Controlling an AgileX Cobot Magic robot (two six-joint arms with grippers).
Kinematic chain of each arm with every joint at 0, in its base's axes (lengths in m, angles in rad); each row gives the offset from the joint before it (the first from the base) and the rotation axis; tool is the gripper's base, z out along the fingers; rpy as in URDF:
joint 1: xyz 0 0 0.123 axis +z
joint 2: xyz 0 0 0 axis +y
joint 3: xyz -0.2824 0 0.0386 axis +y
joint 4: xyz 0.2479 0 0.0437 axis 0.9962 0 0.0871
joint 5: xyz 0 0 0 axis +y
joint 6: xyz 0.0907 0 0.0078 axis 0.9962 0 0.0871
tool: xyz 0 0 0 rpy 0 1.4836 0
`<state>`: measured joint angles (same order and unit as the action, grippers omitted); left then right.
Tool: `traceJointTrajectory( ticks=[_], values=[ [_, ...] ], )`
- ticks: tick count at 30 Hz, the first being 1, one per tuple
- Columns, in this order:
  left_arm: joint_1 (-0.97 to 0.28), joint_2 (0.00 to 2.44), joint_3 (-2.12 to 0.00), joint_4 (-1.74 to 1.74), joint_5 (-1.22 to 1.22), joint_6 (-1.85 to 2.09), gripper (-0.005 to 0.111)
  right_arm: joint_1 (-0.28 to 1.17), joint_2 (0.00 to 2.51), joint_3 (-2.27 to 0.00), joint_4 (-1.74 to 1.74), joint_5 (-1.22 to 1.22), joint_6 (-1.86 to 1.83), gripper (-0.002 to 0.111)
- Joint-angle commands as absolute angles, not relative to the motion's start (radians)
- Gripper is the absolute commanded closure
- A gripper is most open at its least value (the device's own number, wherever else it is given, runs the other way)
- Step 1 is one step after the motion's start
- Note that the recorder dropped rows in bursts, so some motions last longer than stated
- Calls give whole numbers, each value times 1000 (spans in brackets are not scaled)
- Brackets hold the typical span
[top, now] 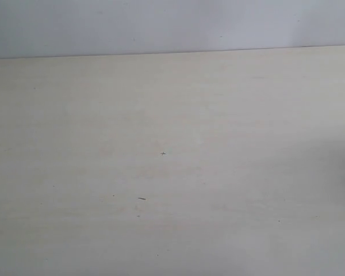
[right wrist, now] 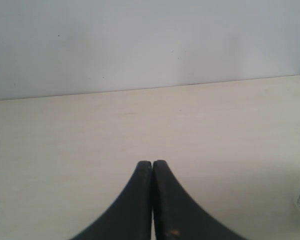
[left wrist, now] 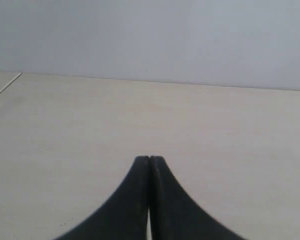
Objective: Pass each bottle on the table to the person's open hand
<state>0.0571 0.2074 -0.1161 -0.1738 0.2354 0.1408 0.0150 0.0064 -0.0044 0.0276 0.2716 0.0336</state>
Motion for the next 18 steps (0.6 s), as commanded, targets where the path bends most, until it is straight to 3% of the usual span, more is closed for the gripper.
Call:
traceJointTrajectory(
  ticks=[1,6,11,18],
  values=[
    [59,136,-10,-183,151,193,107,10,0,0,27,268,30,108],
    [59,0,0,-59,199,26,107,10,0,0,27,268,28,108],
    [59,0,0,-23,344,16,107,10,0,0,27,268,28,108],
    [59,0,0,-18,356,16,107,10,0,0,27,268,28,108]
  ],
)
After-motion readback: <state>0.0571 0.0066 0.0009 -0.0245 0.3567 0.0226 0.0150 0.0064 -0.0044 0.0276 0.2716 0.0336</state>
